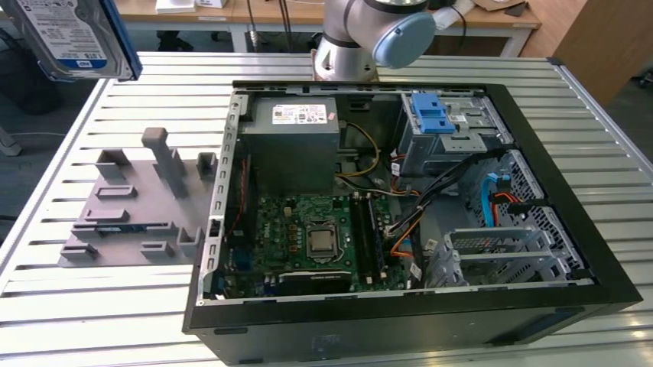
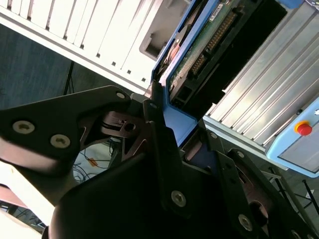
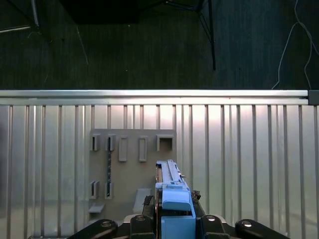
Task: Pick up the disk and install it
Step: 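Pick up the disk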
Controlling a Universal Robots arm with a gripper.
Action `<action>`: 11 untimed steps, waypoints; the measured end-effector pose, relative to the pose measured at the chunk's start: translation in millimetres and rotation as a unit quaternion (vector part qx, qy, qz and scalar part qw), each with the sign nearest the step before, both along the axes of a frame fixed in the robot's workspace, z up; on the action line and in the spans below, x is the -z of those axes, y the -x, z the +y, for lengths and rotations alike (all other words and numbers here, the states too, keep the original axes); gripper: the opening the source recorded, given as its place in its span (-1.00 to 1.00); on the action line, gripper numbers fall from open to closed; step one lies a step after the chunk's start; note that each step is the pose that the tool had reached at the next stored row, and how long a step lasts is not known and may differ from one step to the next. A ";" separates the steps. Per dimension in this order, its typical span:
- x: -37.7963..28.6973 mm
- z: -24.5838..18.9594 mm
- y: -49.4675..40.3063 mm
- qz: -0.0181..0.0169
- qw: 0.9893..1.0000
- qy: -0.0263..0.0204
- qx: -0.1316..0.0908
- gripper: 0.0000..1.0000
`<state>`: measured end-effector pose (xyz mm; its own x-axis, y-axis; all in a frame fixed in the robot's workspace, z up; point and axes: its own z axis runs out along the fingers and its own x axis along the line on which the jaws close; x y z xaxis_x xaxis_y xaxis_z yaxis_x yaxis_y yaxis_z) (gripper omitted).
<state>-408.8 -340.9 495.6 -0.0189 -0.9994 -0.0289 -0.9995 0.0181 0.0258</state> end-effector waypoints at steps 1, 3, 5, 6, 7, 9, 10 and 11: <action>0.0 -1.0 0.0 0.000 1.000 0.000 0.000 -0.27; 0.0 -2.6 0.0 -0.001 1.000 0.000 0.000 -0.27; 0.0 -4.1 0.0 -0.002 1.000 0.000 0.000 -0.27; 0.0 -4.6 0.0 -0.002 1.000 0.000 0.000 -0.27; 0.0 -5.1 -0.2 -0.002 1.000 0.000 0.000 -0.27; 0.0 -6.1 -1.6 -0.002 1.000 0.000 0.000 -0.27; 0.0 -6.5 -2.6 -0.002 1.000 0.000 -0.001 -0.27; 0.0 -7.0 -3.6 -0.002 1.000 0.000 -0.001 -0.27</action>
